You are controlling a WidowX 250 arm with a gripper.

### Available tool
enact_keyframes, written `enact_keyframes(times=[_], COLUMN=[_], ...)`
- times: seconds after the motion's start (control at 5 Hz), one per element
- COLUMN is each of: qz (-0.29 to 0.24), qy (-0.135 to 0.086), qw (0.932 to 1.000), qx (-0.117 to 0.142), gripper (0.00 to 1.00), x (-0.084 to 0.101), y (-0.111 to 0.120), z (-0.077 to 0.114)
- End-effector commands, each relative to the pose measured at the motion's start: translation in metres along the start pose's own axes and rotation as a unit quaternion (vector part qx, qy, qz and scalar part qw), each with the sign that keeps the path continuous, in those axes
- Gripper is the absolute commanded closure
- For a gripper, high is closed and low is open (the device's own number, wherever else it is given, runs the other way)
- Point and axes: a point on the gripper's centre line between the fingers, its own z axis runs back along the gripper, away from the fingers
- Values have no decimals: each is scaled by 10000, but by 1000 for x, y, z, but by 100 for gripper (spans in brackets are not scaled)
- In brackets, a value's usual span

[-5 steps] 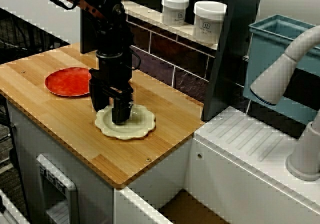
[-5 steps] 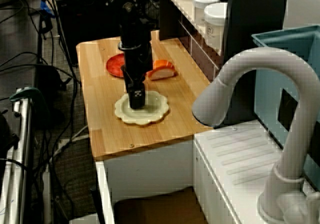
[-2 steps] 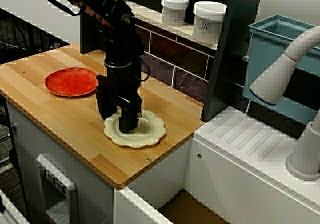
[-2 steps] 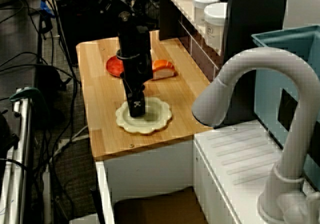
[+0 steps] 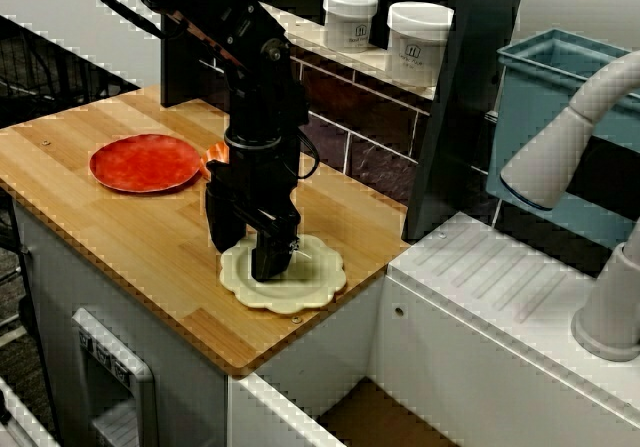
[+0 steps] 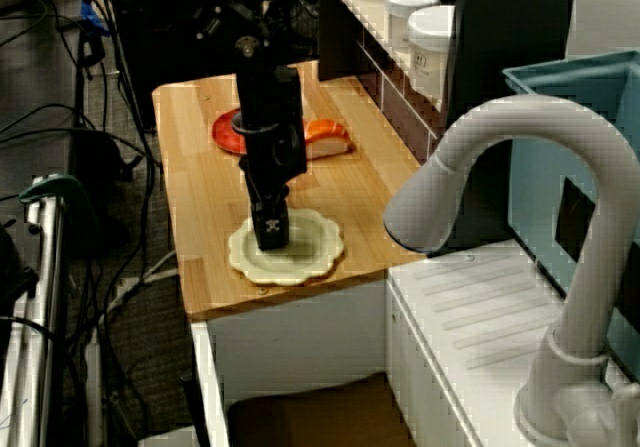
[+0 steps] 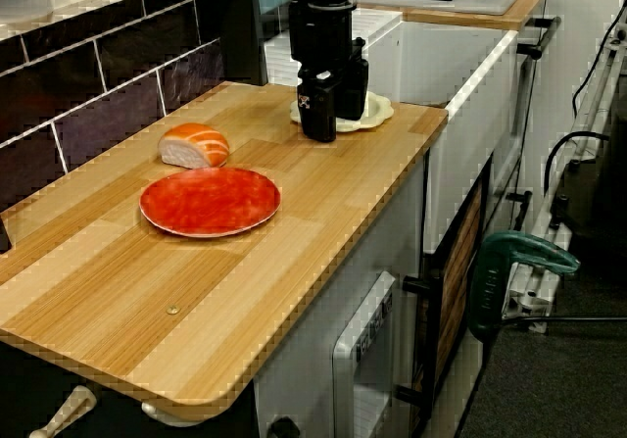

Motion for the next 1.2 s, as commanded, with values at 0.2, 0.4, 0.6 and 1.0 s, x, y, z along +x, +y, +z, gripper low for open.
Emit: enact_keyframes(times=[0.2, 0.4, 0.6, 1.0], qz=[141, 257, 329, 455], qy=[-119, -155, -173, -141], qw=[9998, 9995, 9993, 9988], qx=[-44, -56, -93, -55], gripper=[0, 0, 0, 0], x=[8, 9, 8, 14], y=[31, 44, 57, 74], z=[15, 20, 22, 24])
